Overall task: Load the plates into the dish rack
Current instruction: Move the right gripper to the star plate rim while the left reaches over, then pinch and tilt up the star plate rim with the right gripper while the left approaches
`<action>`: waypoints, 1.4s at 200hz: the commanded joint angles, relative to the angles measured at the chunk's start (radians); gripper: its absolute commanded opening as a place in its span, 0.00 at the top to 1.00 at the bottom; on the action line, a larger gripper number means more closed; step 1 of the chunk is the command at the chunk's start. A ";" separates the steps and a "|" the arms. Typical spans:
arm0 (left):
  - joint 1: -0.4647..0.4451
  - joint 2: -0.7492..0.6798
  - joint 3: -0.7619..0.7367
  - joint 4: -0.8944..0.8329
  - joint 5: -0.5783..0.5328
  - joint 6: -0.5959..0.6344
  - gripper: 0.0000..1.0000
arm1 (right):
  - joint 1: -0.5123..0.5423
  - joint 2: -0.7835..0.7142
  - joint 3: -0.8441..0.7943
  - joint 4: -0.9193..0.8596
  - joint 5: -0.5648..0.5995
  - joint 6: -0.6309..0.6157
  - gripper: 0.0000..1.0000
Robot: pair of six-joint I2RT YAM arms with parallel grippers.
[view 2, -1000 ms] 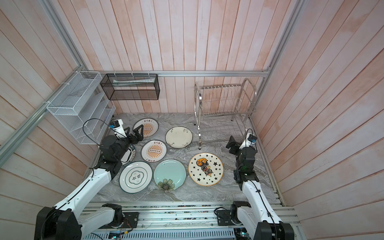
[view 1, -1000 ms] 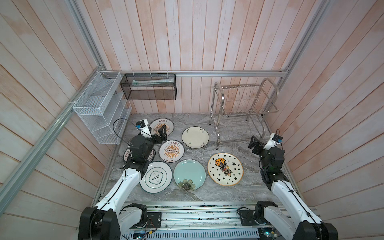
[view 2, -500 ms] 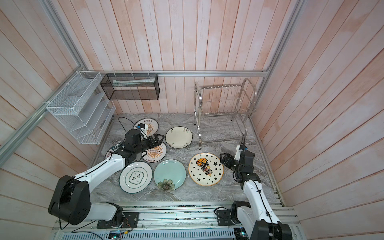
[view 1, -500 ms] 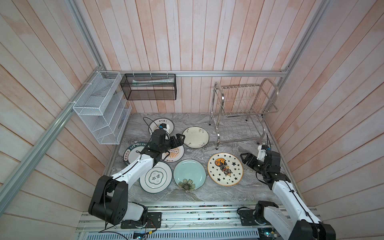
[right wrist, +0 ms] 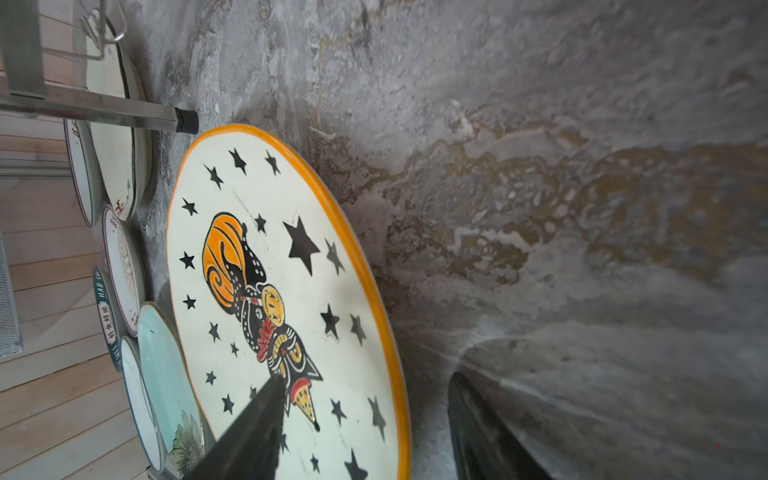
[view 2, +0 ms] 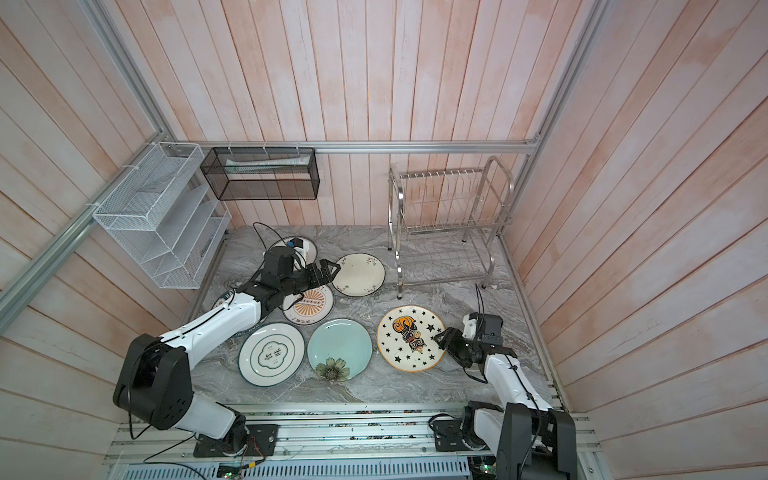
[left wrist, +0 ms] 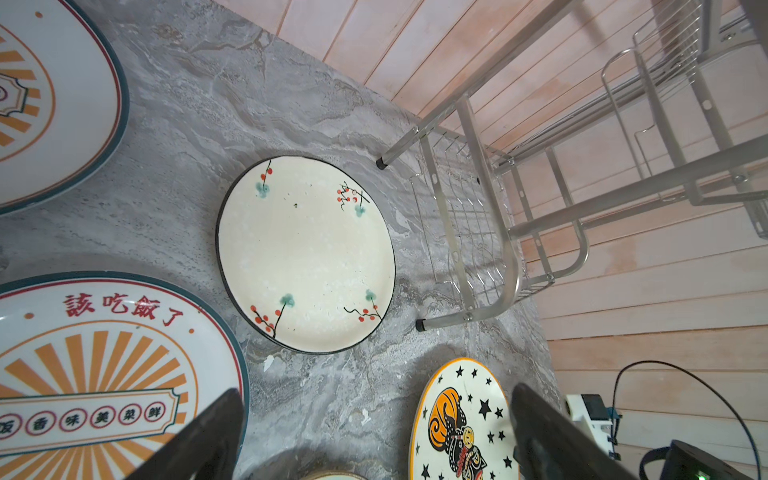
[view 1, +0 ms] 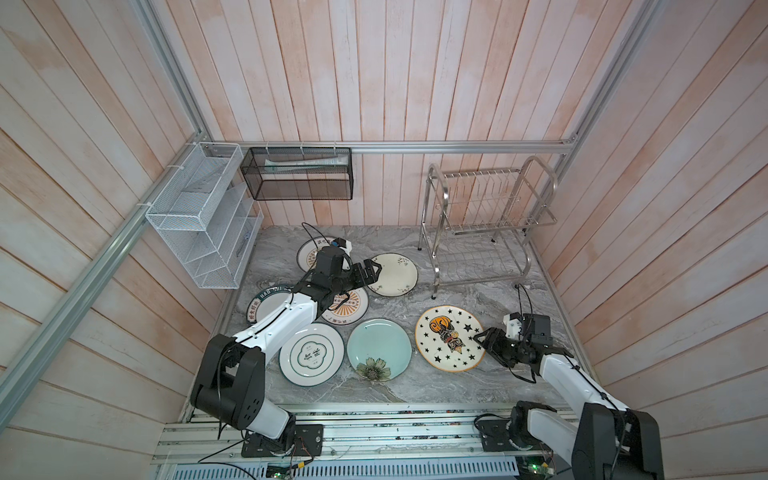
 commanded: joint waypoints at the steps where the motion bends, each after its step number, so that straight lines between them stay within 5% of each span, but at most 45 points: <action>1: -0.005 0.024 0.028 -0.035 0.003 0.011 0.00 | -0.007 0.004 -0.024 0.024 -0.045 0.017 0.43; 198: -0.025 0.115 0.090 -0.093 0.054 0.014 0.00 | -0.017 0.077 -0.003 0.073 -0.088 0.000 0.95; 280: -0.026 0.123 0.087 -0.061 0.141 0.007 0.00 | -0.026 -0.021 0.040 0.046 -0.133 0.026 1.00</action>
